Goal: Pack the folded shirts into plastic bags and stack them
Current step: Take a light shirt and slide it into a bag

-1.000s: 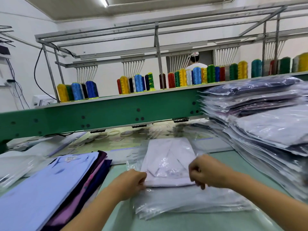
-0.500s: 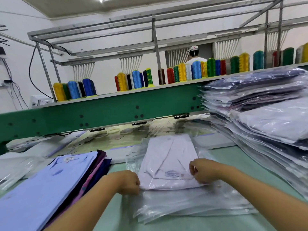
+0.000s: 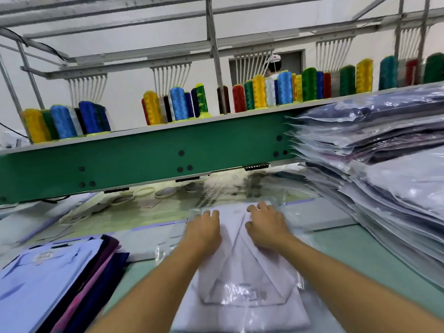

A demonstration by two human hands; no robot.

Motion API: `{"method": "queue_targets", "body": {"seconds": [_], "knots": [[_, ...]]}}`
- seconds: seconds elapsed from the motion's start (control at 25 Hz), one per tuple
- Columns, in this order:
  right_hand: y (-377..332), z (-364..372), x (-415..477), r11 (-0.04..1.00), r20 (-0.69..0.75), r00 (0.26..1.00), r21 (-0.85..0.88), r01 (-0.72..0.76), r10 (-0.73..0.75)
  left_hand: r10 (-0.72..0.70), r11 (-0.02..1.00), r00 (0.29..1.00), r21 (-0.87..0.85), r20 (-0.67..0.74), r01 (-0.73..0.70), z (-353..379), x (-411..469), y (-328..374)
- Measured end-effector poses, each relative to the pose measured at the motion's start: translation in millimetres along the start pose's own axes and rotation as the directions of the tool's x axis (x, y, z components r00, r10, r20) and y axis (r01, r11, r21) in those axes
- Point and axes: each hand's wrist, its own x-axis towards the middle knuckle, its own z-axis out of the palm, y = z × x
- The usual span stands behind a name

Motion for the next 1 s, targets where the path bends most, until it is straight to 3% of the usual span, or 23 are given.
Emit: {"method": "queue_targets", "body": {"seconds": [0.08,0.16,0.36,0.56,0.68,0.84,0.92,1.0], "knots": [[-11,16,21,1.0,0.036,0.999,-0.019,0.019,-0.019,0.029,0.985,0.996,-0.166,-0.085,-0.043,17,26,13],[-11,35,41,0.999,0.107,0.994,-0.043,0.024,-0.02,0.036,0.969,0.997,-0.242,-0.071,-0.052,39,50,18],[28,57,66,0.996,0.128,0.991,-0.089,-0.02,0.032,-0.166,0.952,0.981,-0.242,0.103,0.187,76,75,2],[52,54,57,0.996,0.091,0.994,-0.06,-0.062,0.067,-0.242,0.927,0.962,-0.262,0.123,0.267,76,59,-23],[62,45,38,0.985,0.071,0.989,-0.131,-0.117,0.127,-0.29,0.933,0.947,-0.179,0.138,0.311,73,31,-39],[50,17,16,0.878,0.008,0.978,-0.441,-0.183,0.208,-0.357,0.927,0.93,0.152,0.083,0.342,45,2,-40],[32,7,-3,0.886,-0.007,0.987,-0.44,-0.145,0.158,-0.297,0.934,0.955,0.207,0.002,0.29,29,-18,-27],[9,3,-27,0.947,-0.001,0.996,-0.31,-0.088,0.093,-0.231,0.969,0.973,0.085,-0.013,0.231,21,-43,-9]]}}
